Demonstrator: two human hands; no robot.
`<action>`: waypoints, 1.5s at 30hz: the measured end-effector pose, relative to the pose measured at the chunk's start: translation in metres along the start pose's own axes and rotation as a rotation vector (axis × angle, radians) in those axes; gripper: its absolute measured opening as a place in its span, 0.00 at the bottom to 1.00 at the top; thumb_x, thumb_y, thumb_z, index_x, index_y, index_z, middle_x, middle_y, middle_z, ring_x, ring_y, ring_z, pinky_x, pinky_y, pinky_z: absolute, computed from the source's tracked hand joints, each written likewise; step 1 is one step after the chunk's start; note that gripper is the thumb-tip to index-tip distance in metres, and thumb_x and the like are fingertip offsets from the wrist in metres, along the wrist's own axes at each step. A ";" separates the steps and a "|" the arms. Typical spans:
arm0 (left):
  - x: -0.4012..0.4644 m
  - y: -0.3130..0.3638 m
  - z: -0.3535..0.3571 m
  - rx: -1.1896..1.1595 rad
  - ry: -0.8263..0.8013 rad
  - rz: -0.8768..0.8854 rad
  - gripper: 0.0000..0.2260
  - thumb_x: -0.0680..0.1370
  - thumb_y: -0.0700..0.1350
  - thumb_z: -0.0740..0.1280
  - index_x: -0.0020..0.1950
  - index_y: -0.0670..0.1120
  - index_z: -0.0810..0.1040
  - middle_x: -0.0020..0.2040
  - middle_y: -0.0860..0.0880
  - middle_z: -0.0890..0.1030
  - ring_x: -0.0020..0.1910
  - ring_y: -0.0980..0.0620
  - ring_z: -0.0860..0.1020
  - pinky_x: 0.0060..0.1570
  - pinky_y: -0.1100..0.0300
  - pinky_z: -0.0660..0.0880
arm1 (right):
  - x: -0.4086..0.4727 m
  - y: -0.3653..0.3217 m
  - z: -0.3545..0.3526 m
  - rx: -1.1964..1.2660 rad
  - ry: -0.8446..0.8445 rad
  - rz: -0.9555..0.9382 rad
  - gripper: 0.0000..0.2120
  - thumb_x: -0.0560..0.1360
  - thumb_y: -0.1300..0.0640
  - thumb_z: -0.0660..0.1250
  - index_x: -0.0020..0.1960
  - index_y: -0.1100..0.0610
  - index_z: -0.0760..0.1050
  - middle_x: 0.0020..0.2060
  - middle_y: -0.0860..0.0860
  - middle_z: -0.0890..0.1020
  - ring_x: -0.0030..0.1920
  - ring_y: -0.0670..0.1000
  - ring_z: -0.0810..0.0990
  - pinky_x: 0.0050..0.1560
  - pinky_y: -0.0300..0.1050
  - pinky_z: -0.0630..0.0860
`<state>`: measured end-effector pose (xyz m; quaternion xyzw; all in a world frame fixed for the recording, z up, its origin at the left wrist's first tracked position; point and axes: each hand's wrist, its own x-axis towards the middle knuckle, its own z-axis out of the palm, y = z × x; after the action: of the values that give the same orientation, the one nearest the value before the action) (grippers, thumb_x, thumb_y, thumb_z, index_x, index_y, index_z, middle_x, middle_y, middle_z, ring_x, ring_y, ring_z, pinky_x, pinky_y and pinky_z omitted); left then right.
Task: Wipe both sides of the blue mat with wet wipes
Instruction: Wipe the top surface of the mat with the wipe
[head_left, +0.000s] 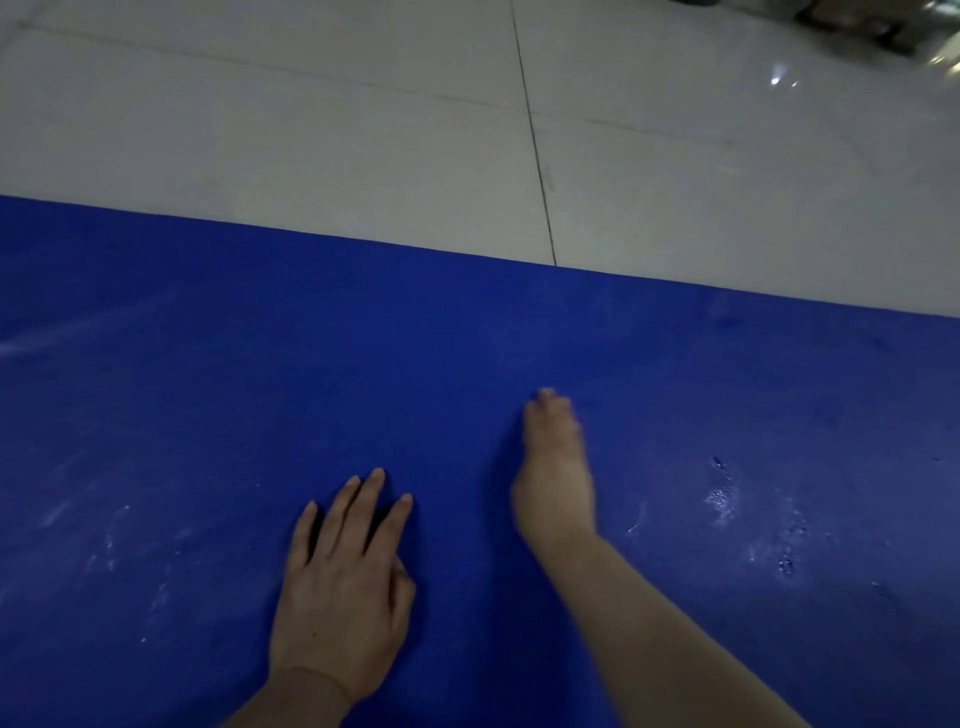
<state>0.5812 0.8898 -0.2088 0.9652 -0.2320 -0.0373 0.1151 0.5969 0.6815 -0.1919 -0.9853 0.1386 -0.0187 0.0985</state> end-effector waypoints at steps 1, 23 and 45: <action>0.000 0.000 -0.001 -0.005 0.007 0.002 0.25 0.73 0.50 0.53 0.66 0.46 0.77 0.71 0.44 0.71 0.70 0.46 0.66 0.70 0.46 0.56 | -0.004 -0.020 0.006 0.049 -0.030 -0.149 0.31 0.76 0.69 0.54 0.77 0.63 0.47 0.77 0.57 0.46 0.77 0.56 0.45 0.75 0.46 0.41; 0.003 0.002 -0.003 -0.114 0.025 -0.023 0.26 0.71 0.48 0.53 0.64 0.46 0.79 0.70 0.44 0.72 0.70 0.46 0.67 0.71 0.47 0.53 | -0.012 0.072 0.002 0.011 0.167 0.170 0.36 0.63 0.79 0.59 0.69 0.64 0.68 0.72 0.51 0.62 0.72 0.56 0.64 0.71 0.45 0.57; 0.005 0.000 -0.001 -0.131 0.063 -0.029 0.23 0.70 0.49 0.55 0.60 0.50 0.81 0.68 0.48 0.75 0.67 0.48 0.70 0.69 0.47 0.57 | 0.043 -0.015 0.006 0.119 -0.089 -0.057 0.31 0.77 0.70 0.53 0.77 0.58 0.47 0.77 0.48 0.44 0.76 0.46 0.40 0.71 0.35 0.34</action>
<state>0.5855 0.8880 -0.2084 0.9595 -0.2113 -0.0237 0.1848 0.6431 0.6852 -0.1942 -0.9811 0.1044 0.0140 0.1623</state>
